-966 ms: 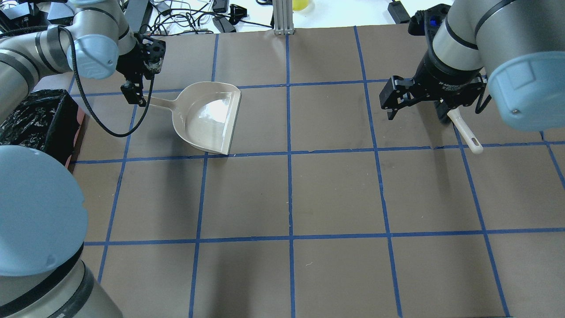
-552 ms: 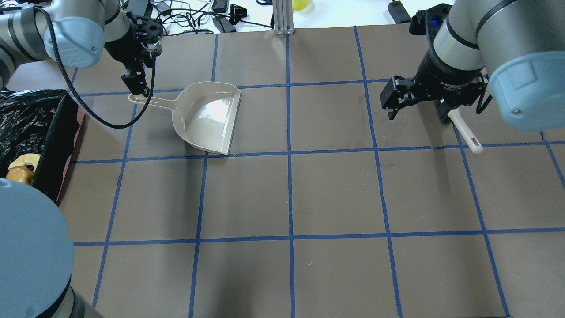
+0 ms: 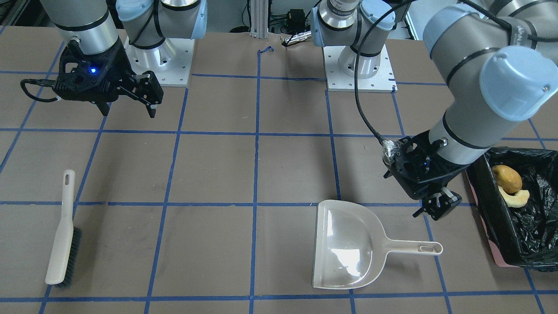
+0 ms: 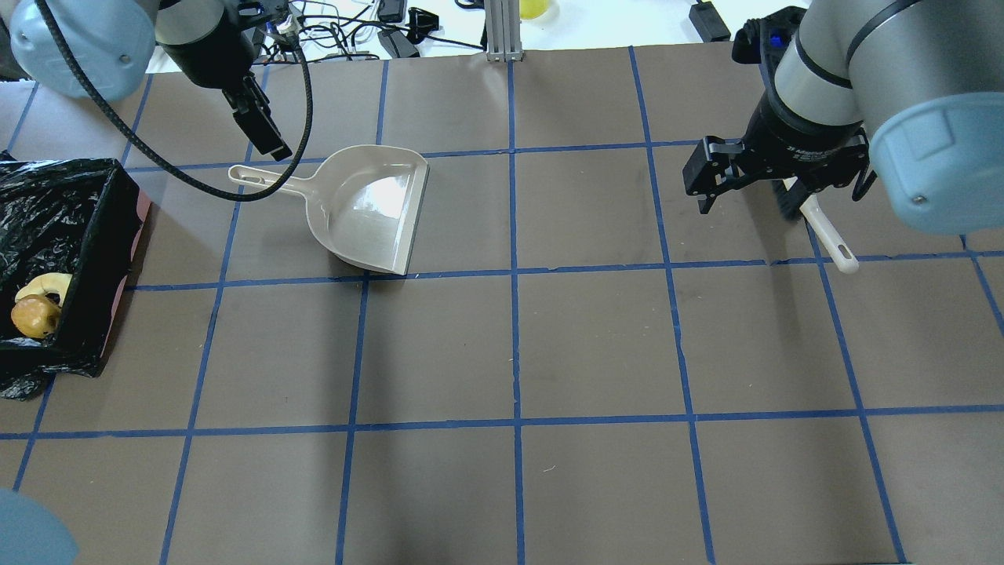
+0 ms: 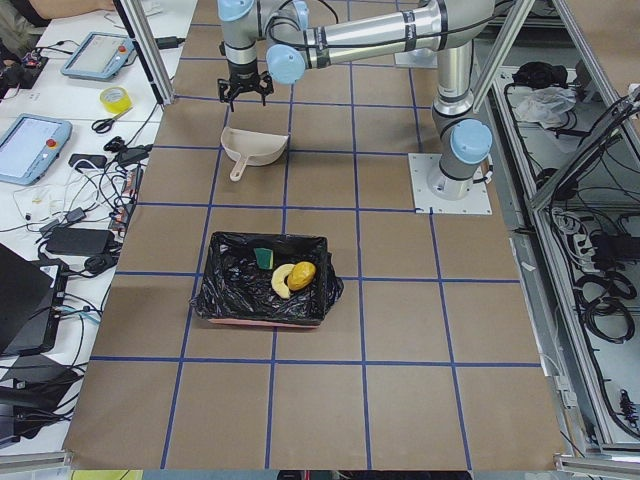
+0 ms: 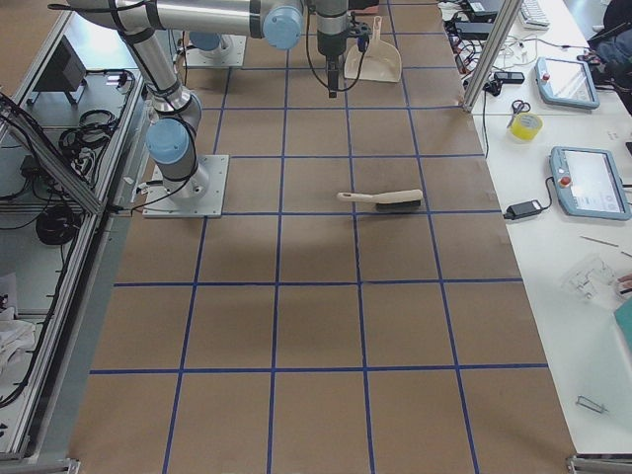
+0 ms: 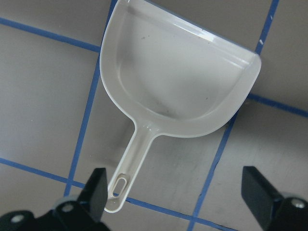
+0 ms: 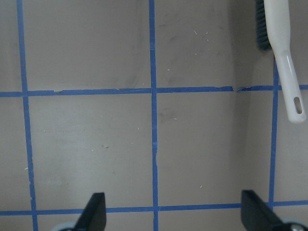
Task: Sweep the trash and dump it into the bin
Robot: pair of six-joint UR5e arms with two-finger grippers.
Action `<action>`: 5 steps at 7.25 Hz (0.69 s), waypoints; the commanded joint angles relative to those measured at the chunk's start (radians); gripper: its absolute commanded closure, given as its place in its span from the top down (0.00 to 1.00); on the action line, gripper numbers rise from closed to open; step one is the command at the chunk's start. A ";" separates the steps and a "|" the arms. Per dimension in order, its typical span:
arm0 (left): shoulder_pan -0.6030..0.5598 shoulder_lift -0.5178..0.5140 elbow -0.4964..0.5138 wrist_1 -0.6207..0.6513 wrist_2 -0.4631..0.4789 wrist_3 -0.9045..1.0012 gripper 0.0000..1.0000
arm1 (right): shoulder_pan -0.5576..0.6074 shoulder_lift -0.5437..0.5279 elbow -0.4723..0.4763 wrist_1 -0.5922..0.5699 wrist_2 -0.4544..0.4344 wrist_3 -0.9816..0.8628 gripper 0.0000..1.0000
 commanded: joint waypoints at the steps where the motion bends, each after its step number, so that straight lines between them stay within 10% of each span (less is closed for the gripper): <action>1: -0.012 0.123 -0.048 -0.096 0.003 -0.258 1.00 | -0.001 -0.002 0.000 0.000 -0.006 0.001 1.00; 5: -0.012 0.330 -0.145 -0.181 -0.005 -0.814 1.00 | 0.002 -0.002 0.000 0.000 -0.006 0.001 1.00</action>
